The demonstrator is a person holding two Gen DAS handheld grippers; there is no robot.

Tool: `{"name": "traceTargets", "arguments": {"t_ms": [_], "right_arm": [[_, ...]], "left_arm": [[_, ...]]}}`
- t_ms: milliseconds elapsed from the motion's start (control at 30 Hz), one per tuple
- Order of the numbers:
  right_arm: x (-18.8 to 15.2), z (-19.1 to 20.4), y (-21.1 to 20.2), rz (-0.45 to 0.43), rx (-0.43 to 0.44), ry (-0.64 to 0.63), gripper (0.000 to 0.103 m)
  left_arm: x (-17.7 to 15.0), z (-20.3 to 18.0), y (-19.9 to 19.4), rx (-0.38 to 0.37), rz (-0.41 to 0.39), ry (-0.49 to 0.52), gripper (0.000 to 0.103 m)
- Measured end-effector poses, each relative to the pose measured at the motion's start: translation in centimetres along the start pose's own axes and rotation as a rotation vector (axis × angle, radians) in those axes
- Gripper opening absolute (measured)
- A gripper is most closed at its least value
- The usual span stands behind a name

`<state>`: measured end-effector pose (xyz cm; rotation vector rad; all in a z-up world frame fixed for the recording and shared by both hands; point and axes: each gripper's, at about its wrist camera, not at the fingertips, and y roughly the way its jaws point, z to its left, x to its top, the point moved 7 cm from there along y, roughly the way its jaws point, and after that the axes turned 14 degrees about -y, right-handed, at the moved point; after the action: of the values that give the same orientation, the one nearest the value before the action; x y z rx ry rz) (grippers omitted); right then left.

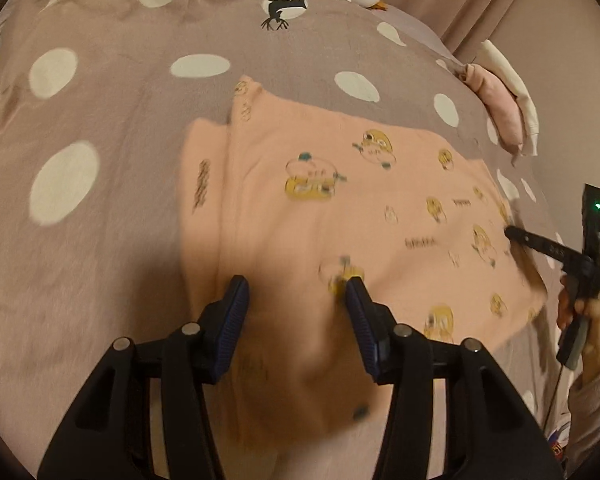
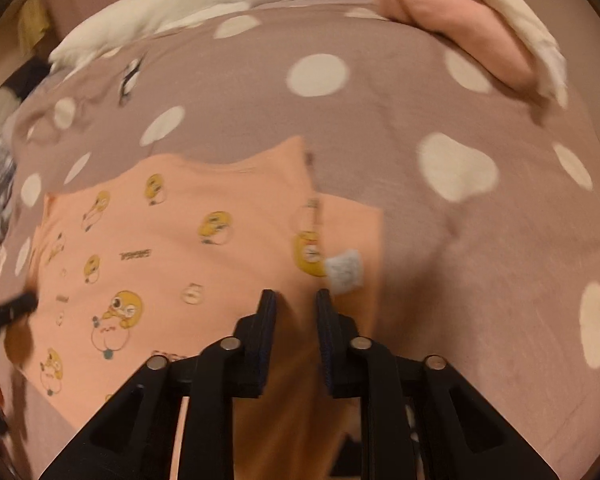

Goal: Fold small clothes
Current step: 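Move both grippers to the long side edge of the folded shirt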

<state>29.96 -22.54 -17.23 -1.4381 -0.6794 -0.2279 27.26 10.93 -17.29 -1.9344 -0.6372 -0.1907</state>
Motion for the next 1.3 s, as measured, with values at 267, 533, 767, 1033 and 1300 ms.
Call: {"name": "traceTargets", "arguments": {"t_ms": [267,533,767,1033,1300], "right_arm": [[-0.5,0.2,-3.4,-0.027,-0.112,-0.022,0.012],[-2.0,4.8,-5.5,-0.097,0.095,-0.025,0.034],[-4.7,4.5,-6.0,-0.096,0.3,0.188,0.038],[-8.3,-2.0,-5.2,-0.076,0.35,0.481,0.061],[-5.9,-0.1,-2.4,-0.069,0.493,0.491,0.062]], "left_arm": [[-1.8,3.1,-4.4,-0.066,-0.035,-0.112,0.061],[-2.9,3.8,-4.4,-0.197,0.022,-0.261,0.071],[-2.5,3.0,-2.4,-0.366,0.099,-0.426,0.078],[-1.4,2.1,-1.9,-0.463,0.161,-0.485,0.081],[-0.1,0.4,-0.3,-0.473,0.19,-0.483,0.08]]}}
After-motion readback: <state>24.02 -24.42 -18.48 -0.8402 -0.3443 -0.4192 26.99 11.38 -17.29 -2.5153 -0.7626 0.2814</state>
